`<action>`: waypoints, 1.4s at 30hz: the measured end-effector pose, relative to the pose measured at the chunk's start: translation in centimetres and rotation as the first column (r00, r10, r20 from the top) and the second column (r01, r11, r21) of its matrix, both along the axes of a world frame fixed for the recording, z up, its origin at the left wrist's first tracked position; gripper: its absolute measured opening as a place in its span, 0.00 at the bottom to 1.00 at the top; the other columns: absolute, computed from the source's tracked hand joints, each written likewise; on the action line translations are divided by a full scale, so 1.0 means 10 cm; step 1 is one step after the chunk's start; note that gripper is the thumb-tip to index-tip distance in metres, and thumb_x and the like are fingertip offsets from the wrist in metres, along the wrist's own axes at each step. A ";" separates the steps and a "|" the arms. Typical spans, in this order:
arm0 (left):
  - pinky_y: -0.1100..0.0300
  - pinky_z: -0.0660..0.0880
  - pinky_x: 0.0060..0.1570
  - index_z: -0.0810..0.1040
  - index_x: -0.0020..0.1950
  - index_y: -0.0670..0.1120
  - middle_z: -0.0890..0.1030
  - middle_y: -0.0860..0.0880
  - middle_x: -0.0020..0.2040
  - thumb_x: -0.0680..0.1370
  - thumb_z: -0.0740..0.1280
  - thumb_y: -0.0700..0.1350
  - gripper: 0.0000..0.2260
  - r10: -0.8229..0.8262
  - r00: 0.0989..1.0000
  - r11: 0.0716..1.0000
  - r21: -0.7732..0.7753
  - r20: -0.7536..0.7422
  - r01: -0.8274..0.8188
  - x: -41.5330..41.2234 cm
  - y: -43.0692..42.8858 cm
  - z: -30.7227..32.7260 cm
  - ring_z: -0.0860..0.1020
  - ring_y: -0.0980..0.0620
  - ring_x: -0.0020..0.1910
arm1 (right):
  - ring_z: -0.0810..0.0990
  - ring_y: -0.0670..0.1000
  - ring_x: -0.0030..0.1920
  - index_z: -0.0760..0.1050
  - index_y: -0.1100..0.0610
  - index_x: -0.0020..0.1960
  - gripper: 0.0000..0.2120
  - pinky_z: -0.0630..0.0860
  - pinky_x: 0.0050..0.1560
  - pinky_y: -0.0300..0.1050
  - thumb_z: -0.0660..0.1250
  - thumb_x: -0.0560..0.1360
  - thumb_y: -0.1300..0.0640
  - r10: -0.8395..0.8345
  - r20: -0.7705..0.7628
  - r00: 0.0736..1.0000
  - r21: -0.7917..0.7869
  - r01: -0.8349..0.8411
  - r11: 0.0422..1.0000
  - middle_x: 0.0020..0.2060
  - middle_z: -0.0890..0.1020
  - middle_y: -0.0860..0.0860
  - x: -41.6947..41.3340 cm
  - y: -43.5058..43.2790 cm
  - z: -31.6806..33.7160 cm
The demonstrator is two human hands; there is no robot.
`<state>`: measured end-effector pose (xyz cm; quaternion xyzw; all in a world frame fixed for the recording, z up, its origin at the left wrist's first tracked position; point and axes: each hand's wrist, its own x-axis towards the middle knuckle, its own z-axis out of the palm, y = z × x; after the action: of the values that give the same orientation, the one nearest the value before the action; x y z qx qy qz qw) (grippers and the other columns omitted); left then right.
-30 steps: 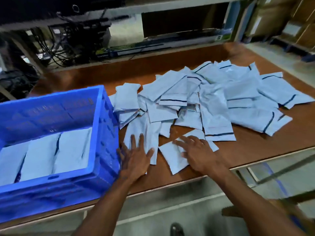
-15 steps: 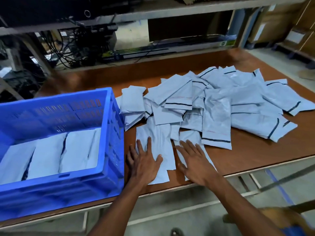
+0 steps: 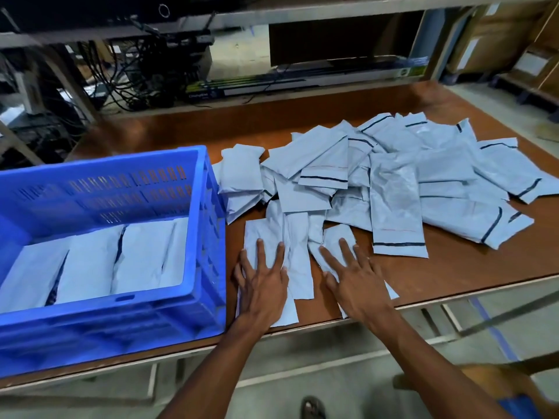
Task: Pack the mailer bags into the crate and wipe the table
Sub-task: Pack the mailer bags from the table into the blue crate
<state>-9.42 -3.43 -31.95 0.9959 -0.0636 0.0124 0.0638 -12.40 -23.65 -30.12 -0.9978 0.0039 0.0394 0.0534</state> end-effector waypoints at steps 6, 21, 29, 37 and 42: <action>0.37 0.55 0.70 0.50 0.80 0.55 0.50 0.44 0.81 0.83 0.56 0.53 0.27 -0.044 0.998 0.996 0.081 -0.044 0.048 -0.05 0.03 0.01 0.52 0.33 0.75 | 0.59 0.61 0.77 0.54 0.46 0.79 0.26 0.66 0.66 0.61 0.52 0.82 0.45 0.015 -0.004 1.000 -0.058 -0.015 0.998 0.79 0.57 0.52 -0.04 0.05 0.02; 0.32 0.66 0.67 0.64 0.76 0.39 0.71 0.42 0.73 0.84 0.47 0.47 0.23 0.095 0.834 0.873 -0.449 0.544 0.193 -0.10 -0.04 1.66 0.69 0.32 0.70 | 0.71 0.60 0.69 0.65 0.54 0.76 0.26 0.71 0.60 0.65 0.50 0.80 0.47 -0.186 0.457 0.870 0.392 -0.009 0.920 0.74 0.68 0.52 -0.02 0.18 1.06; 0.34 0.62 0.68 0.59 0.78 0.39 0.66 0.42 0.75 0.80 0.61 0.36 0.26 0.026 0.677 0.988 0.083 0.735 -0.128 0.11 1.49 2.61 0.66 0.36 0.72 | 0.71 0.56 0.70 0.64 0.53 0.76 0.23 0.69 0.66 0.64 0.54 0.82 0.52 -0.017 0.725 0.688 0.461 -0.467 0.755 0.73 0.69 0.51 0.17 1.40 2.34; 0.33 0.66 0.63 0.59 0.73 0.37 0.68 0.39 0.70 0.79 0.58 0.34 0.22 0.168 0.984 0.966 0.211 -0.062 -0.151 0.46 2.59 1.76 0.65 0.33 0.70 | 0.79 0.65 0.52 0.71 0.56 0.56 0.11 0.73 0.45 0.54 0.56 0.79 0.52 0.353 0.214 0.911 0.163 -0.389 0.907 0.51 0.81 0.61 0.64 3.18 2.04; 0.45 0.74 0.57 0.72 0.65 0.40 0.76 0.37 0.64 0.80 0.61 0.43 0.15 0.012 0.957 0.997 0.074 -0.290 0.010 0.58 2.56 1.61 0.75 0.36 0.63 | 0.77 0.63 0.61 0.75 0.59 0.61 0.15 0.75 0.56 0.54 0.59 0.78 0.56 0.249 -0.119 0.961 -0.018 -0.252 0.967 0.62 0.78 0.60 0.88 3.35 1.78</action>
<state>-3.64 22.13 -15.82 0.9886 -0.0533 -0.1364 0.0353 -3.57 9.84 -12.31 -0.9870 -0.1186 0.1034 0.0314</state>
